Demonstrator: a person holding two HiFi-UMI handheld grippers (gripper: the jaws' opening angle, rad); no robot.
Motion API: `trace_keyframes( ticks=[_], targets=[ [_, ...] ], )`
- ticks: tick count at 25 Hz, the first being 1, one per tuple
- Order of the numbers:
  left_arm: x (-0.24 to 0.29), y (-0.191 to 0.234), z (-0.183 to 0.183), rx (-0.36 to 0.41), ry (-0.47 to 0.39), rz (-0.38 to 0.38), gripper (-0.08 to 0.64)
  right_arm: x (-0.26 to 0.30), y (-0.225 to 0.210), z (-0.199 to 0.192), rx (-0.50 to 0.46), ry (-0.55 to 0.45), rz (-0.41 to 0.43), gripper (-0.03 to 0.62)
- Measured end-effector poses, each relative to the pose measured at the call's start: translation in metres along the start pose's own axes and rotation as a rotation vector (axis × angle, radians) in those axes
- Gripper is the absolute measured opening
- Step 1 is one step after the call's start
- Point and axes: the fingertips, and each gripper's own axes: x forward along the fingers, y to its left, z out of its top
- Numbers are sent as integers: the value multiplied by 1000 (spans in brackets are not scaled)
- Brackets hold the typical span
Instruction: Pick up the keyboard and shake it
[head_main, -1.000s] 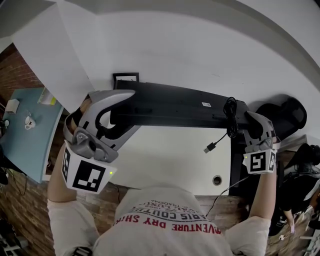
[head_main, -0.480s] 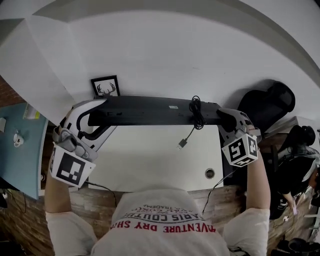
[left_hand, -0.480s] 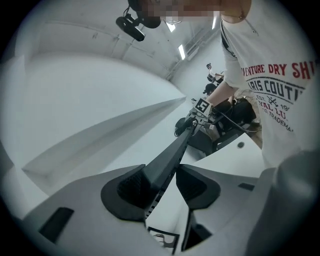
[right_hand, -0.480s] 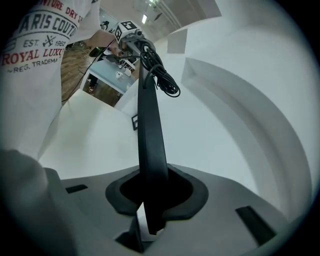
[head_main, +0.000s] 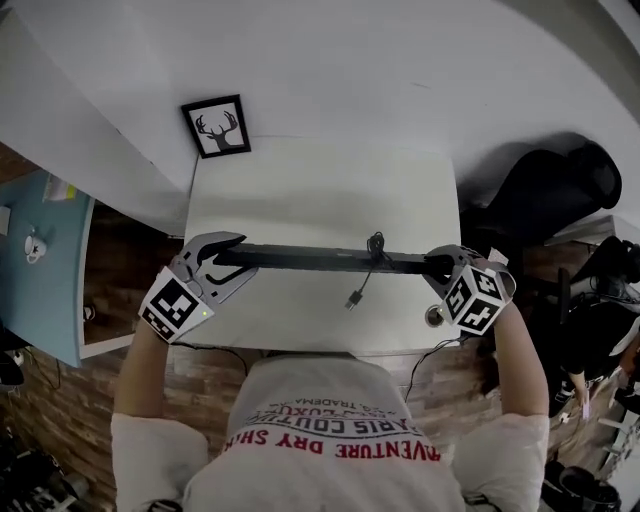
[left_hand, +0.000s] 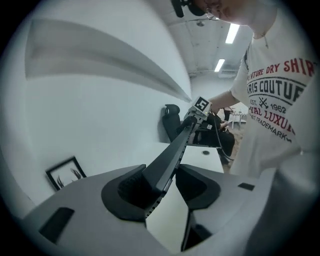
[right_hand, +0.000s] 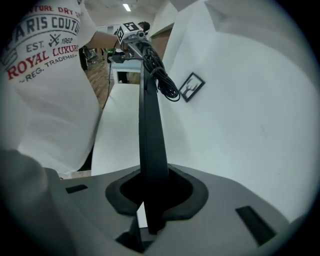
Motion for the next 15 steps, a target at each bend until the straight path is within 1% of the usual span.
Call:
trace_keyframes(
  ticks=[3,7,9,12,15],
  targets=[
    [11,-32,-58,-147,75,-82,196,32,45,-14,24,38,178,90],
    [20,-56,-115,-312,166,-166,198,66,90,-24,88,63,379,91],
    [27,-61,-135,-361,209,-197,198,82,104,-29,116,66,447,89],
    [31,-64,-157,-413,268,-236,198,99,118,-30,153,45,529,91],
    [34,-64,-176,-479,311,-273,198,105,120,-25,184,22,592,91]
  ],
)
